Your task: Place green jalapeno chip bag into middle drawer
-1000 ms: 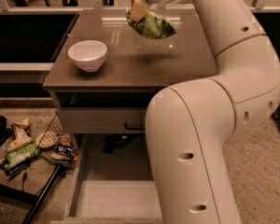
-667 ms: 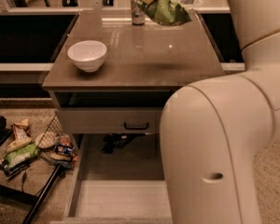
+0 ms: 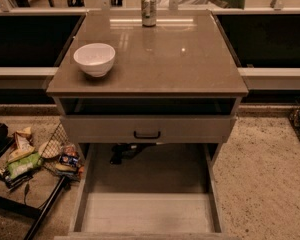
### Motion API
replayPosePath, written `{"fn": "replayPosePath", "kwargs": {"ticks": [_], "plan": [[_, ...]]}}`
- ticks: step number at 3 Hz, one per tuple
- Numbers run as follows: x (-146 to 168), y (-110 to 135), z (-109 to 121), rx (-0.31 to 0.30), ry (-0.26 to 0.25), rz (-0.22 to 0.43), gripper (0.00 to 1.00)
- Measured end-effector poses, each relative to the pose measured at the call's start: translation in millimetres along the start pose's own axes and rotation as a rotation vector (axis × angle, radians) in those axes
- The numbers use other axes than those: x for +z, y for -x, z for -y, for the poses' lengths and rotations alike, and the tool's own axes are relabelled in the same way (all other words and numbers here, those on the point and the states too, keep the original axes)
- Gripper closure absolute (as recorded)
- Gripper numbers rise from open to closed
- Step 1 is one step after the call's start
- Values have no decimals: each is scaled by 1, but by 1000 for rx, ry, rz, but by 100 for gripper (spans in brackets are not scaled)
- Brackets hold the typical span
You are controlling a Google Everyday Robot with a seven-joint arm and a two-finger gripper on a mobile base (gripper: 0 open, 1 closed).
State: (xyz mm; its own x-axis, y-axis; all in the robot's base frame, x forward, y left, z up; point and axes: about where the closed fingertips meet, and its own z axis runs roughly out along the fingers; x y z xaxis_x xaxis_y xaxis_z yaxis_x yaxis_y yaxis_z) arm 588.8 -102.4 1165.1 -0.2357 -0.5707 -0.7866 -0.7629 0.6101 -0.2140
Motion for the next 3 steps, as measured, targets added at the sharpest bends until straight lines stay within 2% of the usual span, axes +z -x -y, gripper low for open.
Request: {"fn": "replayPosePath", "kwargs": {"ticks": [1,2,3], "plan": [[-34,29,-63,-21,62,186,100],[-23,32,-112,-57,125,317,100],[17,-19,-151,-9,266,355,100]]}}
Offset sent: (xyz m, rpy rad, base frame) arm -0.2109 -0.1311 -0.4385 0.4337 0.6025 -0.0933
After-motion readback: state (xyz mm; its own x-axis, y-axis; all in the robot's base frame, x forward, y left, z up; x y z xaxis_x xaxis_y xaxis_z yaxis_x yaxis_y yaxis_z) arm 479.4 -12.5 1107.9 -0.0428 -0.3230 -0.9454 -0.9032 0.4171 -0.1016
